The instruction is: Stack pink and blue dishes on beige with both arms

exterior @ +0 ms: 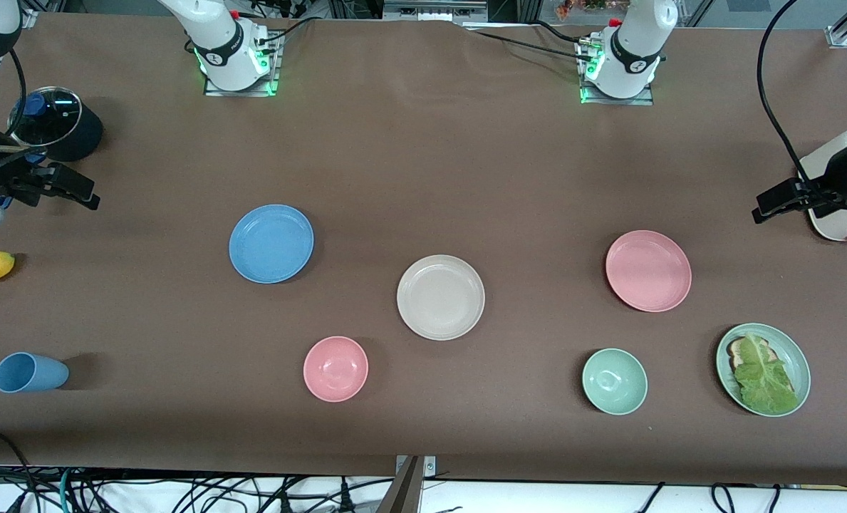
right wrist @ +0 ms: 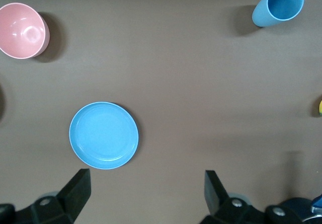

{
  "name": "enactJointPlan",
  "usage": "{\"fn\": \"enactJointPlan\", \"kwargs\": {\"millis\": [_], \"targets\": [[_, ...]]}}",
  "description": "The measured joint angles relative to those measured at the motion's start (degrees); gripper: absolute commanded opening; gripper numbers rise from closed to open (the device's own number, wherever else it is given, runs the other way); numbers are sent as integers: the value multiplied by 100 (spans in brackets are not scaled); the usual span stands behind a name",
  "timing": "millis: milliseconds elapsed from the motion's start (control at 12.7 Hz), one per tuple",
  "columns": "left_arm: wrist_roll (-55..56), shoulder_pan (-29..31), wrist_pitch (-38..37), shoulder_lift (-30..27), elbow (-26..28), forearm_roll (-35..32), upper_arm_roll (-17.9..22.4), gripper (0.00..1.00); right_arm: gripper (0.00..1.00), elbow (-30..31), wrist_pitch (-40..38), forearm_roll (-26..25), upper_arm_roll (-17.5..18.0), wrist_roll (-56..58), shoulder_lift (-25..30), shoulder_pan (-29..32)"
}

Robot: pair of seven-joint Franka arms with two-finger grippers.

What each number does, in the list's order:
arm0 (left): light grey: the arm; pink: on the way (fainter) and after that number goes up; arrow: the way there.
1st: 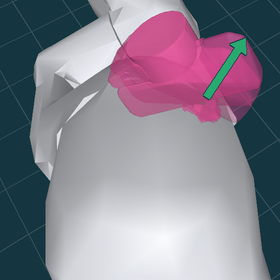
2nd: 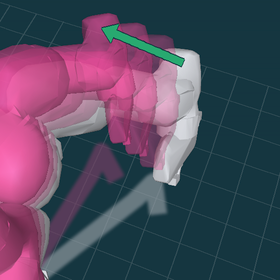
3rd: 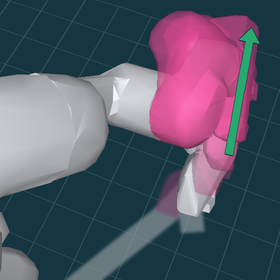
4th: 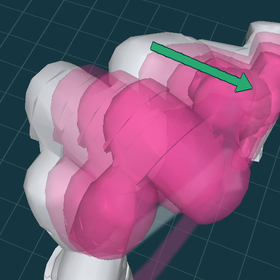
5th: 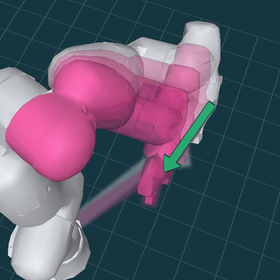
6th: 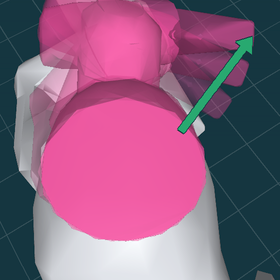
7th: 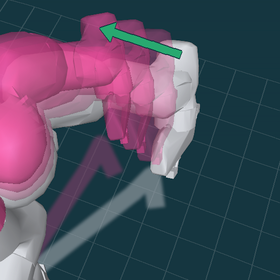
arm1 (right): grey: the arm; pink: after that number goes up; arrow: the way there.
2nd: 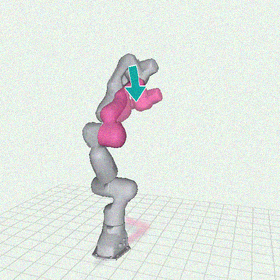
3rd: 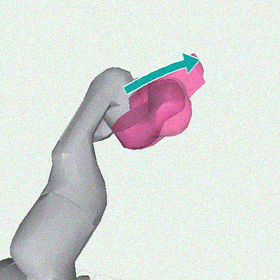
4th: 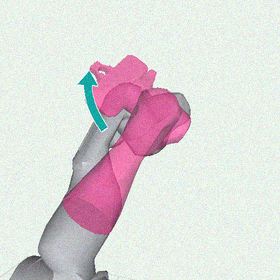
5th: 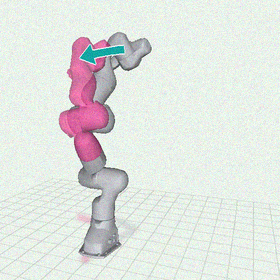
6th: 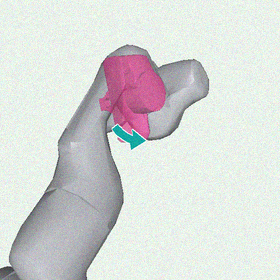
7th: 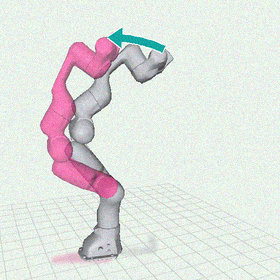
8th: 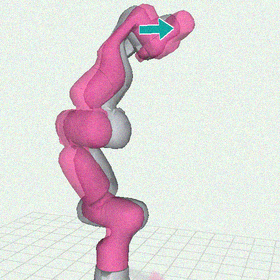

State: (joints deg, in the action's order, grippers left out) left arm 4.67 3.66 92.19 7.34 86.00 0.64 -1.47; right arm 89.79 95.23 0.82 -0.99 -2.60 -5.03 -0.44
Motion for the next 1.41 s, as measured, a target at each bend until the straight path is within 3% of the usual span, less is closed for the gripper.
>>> {"fn": "enactJointPlan", "kwargs": {"millis": [785,1414], "targets": [[4,-16,-10,80,34,0,5,100,100,-8,9,0,30,14,0,-9],[4,301,283,1836,103,-37,87,100,100,-13,86,-7,29,402,-1,-9]]}}
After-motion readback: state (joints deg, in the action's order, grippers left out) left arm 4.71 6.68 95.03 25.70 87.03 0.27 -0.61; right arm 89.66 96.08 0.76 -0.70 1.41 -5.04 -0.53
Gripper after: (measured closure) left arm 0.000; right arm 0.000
